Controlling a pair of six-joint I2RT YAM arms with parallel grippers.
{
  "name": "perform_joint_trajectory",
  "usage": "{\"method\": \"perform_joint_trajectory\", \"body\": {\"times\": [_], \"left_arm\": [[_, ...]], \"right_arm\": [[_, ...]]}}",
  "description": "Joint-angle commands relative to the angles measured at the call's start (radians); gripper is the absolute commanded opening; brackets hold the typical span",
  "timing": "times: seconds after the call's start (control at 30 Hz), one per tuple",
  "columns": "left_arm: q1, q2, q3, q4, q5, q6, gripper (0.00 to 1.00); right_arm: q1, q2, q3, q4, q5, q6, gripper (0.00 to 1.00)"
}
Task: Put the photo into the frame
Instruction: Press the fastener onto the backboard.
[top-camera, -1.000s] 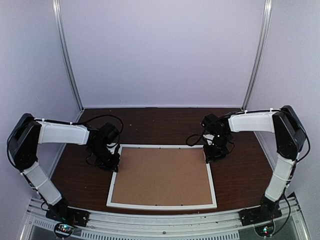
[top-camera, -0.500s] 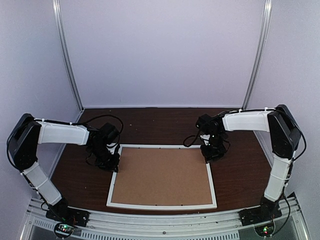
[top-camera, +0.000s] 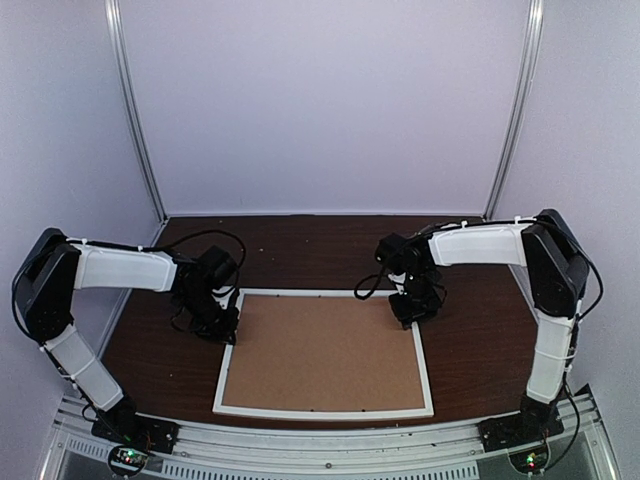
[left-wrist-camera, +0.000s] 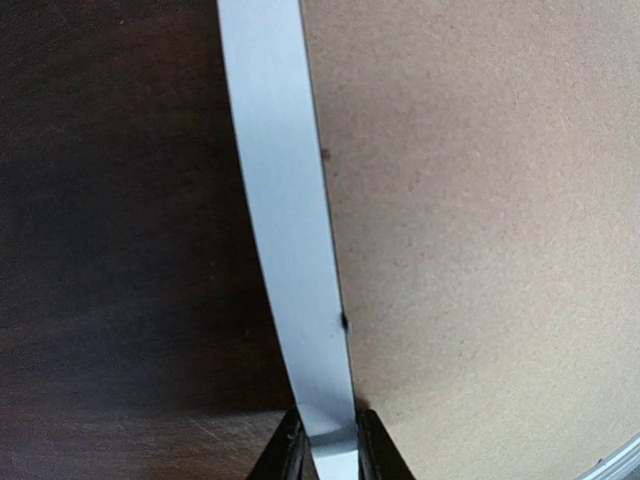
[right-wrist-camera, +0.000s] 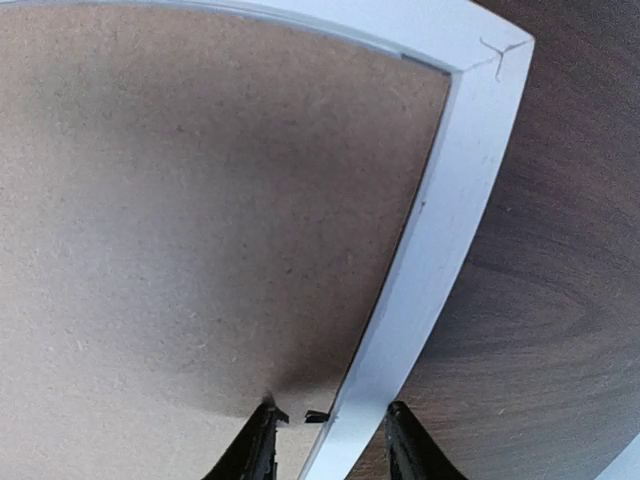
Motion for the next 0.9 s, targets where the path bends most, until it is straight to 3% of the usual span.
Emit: {"method": "perform_joint_trajectory", "body": {"times": [0.0, 0.2, 0.57, 0.87], "left_arm": [[-0.003, -0.012, -0.020, 0.017, 0.017, -0.002, 0.20], [-0.003, -0.013, -0.026, 0.018, 0.016, -0.004, 0.20], [-0.003, -0.022, -0.030, 0.018, 0.008, -0.010, 0.21], [-0.003, -0.030, -0.031, 0.018, 0.005, -0.011, 0.21]], "right_arm": [[0.051, 0.063, -0.005, 0.068, -0.090, 0.030, 0.37], [0.056, 0.036, 0.000, 0.071, -0.096, 0.035, 0.36], [0.051, -0.185, -0.054, 0.072, -0.169, 0.053, 0.41], [0.052, -0.308, -0.209, 0.032, -0.139, 0.080, 0.41]]}}
